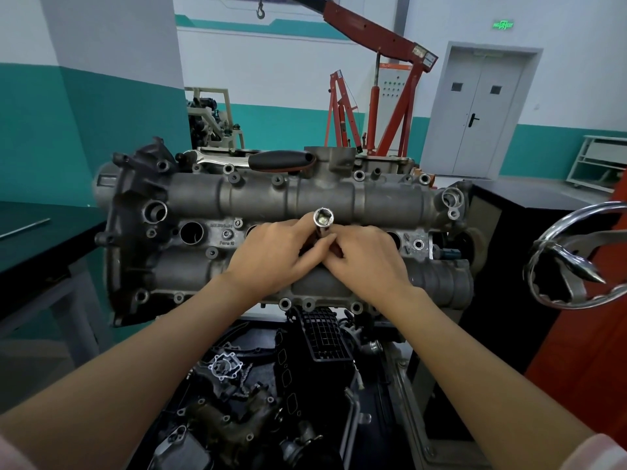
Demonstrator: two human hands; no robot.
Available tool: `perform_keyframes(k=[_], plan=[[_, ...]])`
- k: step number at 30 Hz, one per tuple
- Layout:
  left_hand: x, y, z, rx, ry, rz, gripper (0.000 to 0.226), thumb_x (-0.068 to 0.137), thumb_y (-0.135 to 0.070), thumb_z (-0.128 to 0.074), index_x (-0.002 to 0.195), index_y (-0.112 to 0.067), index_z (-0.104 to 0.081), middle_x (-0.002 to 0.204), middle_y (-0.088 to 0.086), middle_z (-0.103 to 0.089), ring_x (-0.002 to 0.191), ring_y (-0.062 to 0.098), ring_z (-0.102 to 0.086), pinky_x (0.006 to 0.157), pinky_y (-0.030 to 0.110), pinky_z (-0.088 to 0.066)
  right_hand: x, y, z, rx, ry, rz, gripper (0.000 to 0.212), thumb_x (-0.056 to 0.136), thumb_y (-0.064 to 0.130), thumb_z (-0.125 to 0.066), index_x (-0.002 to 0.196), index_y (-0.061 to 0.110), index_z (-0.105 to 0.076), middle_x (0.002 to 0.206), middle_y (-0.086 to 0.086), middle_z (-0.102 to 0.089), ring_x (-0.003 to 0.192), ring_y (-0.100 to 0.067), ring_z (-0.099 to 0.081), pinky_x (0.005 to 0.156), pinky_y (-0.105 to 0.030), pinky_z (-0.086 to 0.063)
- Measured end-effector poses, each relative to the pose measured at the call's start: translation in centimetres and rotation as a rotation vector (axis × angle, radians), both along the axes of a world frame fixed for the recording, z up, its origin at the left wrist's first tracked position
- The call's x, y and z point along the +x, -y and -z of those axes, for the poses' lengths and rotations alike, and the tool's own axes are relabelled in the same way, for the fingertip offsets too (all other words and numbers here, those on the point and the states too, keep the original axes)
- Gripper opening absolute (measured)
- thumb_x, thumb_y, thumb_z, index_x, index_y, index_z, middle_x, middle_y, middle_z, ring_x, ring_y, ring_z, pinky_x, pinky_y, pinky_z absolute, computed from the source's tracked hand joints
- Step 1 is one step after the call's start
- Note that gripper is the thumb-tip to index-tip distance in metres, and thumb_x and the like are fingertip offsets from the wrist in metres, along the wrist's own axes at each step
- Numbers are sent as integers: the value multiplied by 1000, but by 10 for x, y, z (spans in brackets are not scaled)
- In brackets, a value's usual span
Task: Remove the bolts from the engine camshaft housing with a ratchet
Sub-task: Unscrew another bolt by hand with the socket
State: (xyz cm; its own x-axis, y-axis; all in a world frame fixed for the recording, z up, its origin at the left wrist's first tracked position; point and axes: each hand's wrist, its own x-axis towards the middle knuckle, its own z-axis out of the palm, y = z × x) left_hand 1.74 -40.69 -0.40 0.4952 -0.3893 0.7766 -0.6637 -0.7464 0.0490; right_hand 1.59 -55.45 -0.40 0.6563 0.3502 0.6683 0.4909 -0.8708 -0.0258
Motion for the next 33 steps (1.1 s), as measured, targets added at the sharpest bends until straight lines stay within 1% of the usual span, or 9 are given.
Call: perform_keyframes(k=[3, 7, 9, 11, 15, 20, 27, 30, 33], plan=[[1, 0, 1, 10, 2, 3, 48, 89, -45, -34, 83, -5, -62, 60, 8, -62, 49, 32, -58, 44, 27, -37, -2, 0, 0, -19, 22, 1, 24, 91, 31, -44, 93, 15, -61, 83, -2, -66, 80, -23, -58, 62, -26, -20], [2, 0, 2, 6, -16, 6, 54, 88, -48, -31, 88, -6, -64, 65, 8, -64, 54, 31, -60, 45, 33, -43, -2, -1, 1, -31, 44, -10, 25, 91, 33, -43, 99, 12, -55, 88, -4, -65, 80, -25, -57, 64, -26, -21], [2, -1, 2, 3, -19, 11, 53, 88, -48, -31, 89, -6, -64, 66, 8, -65, 54, 32, -60, 46, 33, -43, -1, -1, 1, -24, 47, -4, 26, 90, 36, -44, 98, 13, -51, 88, -4, -66, 79, -25, -58, 63, -26, -22], [1, 0, 2, 9, -15, 14, 52, 88, -46, -31, 88, -6, -63, 66, 9, -65, 55, 34, -61, 46, 33, -43, -1, 0, 2, 9, 48, -5, 25, 89, 38, -47, 92, 13, -45, 85, -3, -66, 77, -25, -59, 60, -27, -17], [0, 0, 1, 23, -3, 6, 54, 89, -47, -30, 91, -7, -66, 73, 10, -67, 60, 35, -63, 48, 40, -49, 0, -1, 1, 20, 20, 2, 24, 87, 36, -48, 91, 15, -58, 79, -2, -65, 77, -23, -58, 61, -27, -19], [0, 0, 0, 19, -10, -4, 55, 88, -49, -30, 91, -9, -67, 71, 8, -67, 61, 34, -63, 49, 39, -48, -2, 0, 1, -14, 51, 17, 20, 89, 28, -47, 89, 13, -61, 81, -5, -66, 77, -26, -58, 58, -27, -10], [1, -1, 1, 20, -39, -14, 59, 86, -53, -26, 88, -8, -63, 70, 4, -64, 60, 28, -61, 50, 37, -45, -1, -1, 2, -2, 37, -7, 24, 89, 32, -44, 100, 12, -52, 85, -4, -65, 77, -25, -57, 63, -26, -22], [1, -1, 1, 18, -39, -9, 57, 86, -52, -28, 89, -9, -65, 69, 4, -64, 60, 28, -61, 49, 35, -44, 0, -1, 2, 3, 46, -15, 30, 88, 34, -45, 106, 11, -50, 87, -5, -66, 77, -25, -58, 63, -27, -23], [-1, -1, 1, 24, -37, 4, 56, 87, -50, -29, 91, -8, -66, 69, 6, -65, 59, 29, -61, 48, 35, -45, -1, -1, 2, 37, 32, -25, 31, 88, 37, -47, 105, 11, -50, 85, -3, -65, 76, -24, -59, 63, -27, -24]])
